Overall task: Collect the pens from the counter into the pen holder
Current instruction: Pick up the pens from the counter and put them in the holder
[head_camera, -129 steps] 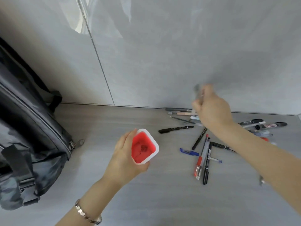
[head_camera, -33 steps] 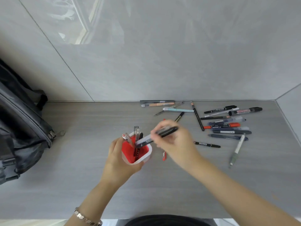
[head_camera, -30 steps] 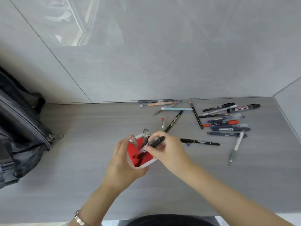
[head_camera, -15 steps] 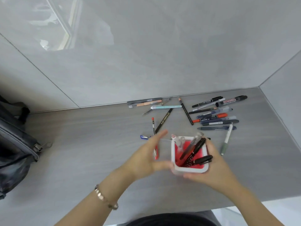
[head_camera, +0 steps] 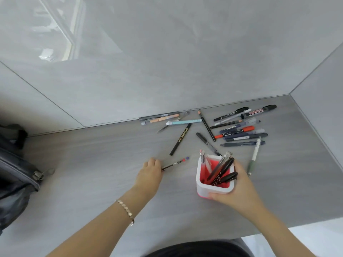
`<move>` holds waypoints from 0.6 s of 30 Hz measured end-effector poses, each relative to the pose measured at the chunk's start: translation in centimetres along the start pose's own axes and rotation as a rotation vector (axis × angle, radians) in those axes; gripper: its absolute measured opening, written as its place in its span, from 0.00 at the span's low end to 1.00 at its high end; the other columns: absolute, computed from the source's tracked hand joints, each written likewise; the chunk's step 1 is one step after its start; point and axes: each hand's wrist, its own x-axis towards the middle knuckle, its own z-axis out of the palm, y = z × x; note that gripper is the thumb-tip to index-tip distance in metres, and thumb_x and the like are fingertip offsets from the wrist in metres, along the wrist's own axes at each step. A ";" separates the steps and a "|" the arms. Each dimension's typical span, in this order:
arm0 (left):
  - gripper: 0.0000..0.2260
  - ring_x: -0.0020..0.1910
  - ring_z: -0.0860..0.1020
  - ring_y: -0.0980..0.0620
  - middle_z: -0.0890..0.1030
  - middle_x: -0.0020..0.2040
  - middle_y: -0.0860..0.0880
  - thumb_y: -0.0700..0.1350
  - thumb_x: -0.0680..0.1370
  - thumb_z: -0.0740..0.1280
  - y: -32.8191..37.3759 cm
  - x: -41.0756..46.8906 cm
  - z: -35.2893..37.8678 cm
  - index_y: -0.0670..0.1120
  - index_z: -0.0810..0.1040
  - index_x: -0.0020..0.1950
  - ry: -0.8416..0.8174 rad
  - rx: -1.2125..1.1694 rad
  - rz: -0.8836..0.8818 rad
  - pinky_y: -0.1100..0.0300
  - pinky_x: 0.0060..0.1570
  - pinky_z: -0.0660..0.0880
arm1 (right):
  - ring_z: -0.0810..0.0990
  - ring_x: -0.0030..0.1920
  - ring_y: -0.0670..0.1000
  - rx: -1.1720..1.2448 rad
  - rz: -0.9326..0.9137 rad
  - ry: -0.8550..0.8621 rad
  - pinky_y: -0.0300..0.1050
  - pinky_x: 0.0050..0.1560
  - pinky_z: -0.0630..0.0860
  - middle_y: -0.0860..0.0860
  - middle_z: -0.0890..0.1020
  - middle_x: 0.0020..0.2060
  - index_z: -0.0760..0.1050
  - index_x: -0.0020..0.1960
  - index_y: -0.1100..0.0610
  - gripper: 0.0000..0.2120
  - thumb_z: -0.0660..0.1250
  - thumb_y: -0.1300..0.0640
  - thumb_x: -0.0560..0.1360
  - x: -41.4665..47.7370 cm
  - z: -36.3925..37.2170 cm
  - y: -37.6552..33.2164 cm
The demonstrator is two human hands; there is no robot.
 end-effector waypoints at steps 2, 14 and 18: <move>0.07 0.50 0.74 0.41 0.72 0.51 0.43 0.44 0.80 0.56 -1.2 -2.1 -0.5 0.41 0.67 0.52 0.043 -0.284 -0.076 0.53 0.46 0.69 | 0.82 0.44 0.35 0.003 -0.003 -0.011 0.22 0.39 0.73 0.33 0.83 0.45 0.73 0.53 0.46 0.33 0.81 0.68 0.55 0.2 0.3 -0.2; 0.11 0.34 0.72 0.63 0.75 0.35 0.55 0.45 0.78 0.60 -0.5 -10.7 -11.5 0.58 0.77 0.54 0.238 -0.650 0.068 0.75 0.35 0.67 | 0.82 0.50 0.41 -0.042 -0.085 -0.113 0.31 0.48 0.77 0.41 0.83 0.50 0.72 0.53 0.41 0.32 0.82 0.62 0.57 2.0 3.0 -1.1; 0.08 0.42 0.74 0.58 0.78 0.44 0.55 0.48 0.75 0.65 1.4 -10.3 -13.5 0.54 0.81 0.51 0.195 -0.449 0.170 0.72 0.40 0.69 | 0.80 0.47 0.33 -0.003 -0.090 -0.124 0.22 0.41 0.73 0.42 0.82 0.47 0.70 0.56 0.49 0.33 0.80 0.67 0.58 2.0 3.2 -0.7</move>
